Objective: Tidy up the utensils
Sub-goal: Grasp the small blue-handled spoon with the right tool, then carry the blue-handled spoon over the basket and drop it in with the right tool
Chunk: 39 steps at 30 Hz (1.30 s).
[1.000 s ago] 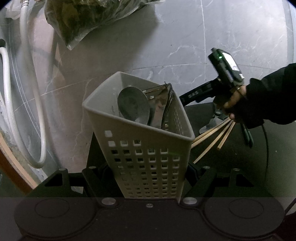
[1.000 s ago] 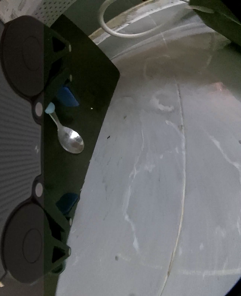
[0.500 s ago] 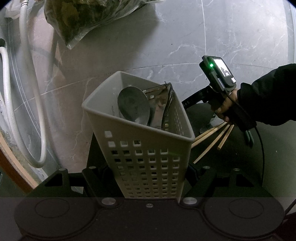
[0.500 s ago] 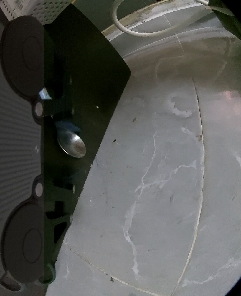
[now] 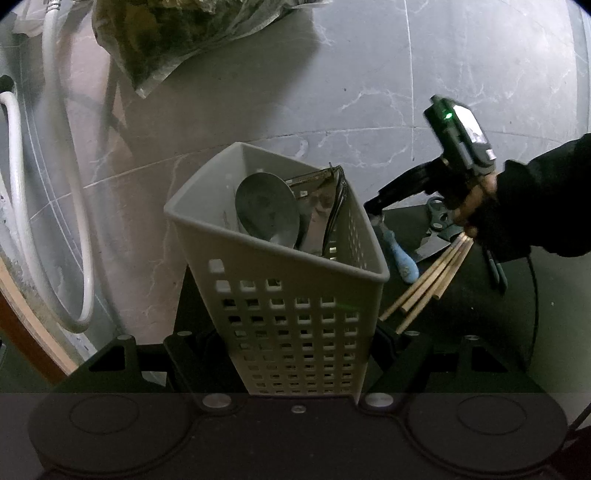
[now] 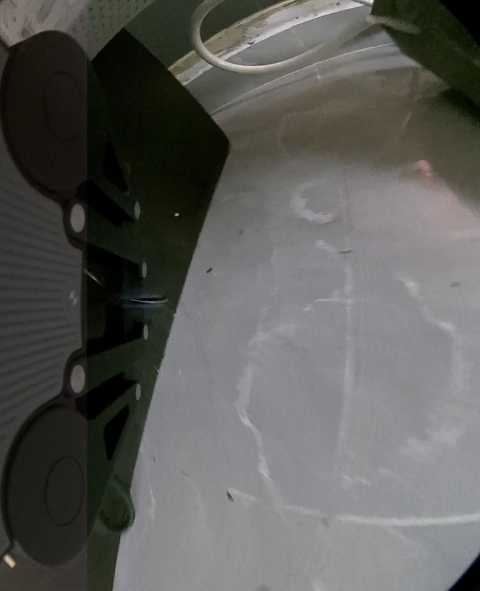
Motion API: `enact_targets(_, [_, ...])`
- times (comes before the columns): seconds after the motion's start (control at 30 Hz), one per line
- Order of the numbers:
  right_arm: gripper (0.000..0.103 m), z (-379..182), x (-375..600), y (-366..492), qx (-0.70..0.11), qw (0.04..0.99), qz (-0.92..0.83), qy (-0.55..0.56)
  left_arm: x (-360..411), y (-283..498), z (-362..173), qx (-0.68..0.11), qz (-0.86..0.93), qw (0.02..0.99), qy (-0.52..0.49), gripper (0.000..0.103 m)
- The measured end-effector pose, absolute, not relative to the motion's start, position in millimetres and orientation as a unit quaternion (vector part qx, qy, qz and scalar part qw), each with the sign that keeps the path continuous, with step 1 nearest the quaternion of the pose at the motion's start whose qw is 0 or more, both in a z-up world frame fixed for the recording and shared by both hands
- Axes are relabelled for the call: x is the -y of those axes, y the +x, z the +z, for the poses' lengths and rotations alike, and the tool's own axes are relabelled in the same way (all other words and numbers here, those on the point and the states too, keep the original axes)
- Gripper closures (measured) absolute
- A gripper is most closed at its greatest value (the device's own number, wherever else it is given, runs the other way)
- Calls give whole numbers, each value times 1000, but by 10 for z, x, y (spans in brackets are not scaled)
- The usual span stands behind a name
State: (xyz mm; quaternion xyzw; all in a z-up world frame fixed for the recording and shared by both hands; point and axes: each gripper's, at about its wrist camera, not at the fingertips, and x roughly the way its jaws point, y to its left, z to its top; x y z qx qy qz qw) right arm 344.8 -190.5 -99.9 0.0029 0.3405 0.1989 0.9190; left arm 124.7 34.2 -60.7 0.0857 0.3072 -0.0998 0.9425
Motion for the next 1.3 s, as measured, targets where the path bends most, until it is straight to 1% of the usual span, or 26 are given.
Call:
enact_targets(0.2, [100, -626, 1964, 3167, -297, 937, 184, 0, -364, 1235, -622, -302, -104, 944, 86, 25])
enact_targets(0.7, [100, 673, 1905, 2464, -118, 971, 208, 10, -402, 1168, -643, -293, -115, 945, 91, 26])
enact_targets(0.83, [100, 916, 1775, 2317, -79, 969, 232, 18, -400, 1161, -640, -292, -116, 945, 91, 26])
enact_targets(1.03, [100, 1077, 1514, 2073, -45, 961, 272, 8, -399, 1163, -637, -292, -116, 945, 92, 26])
enact_targets(1.17, [100, 1030, 1341, 1925, -36, 953, 300, 4, -401, 1163, -637, -292, -117, 945, 91, 26])
enact_targets(1.3, [100, 899, 1137, 1783, -33, 947, 318, -27, -401, 1162, -636, -292, -117, 945, 91, 26])
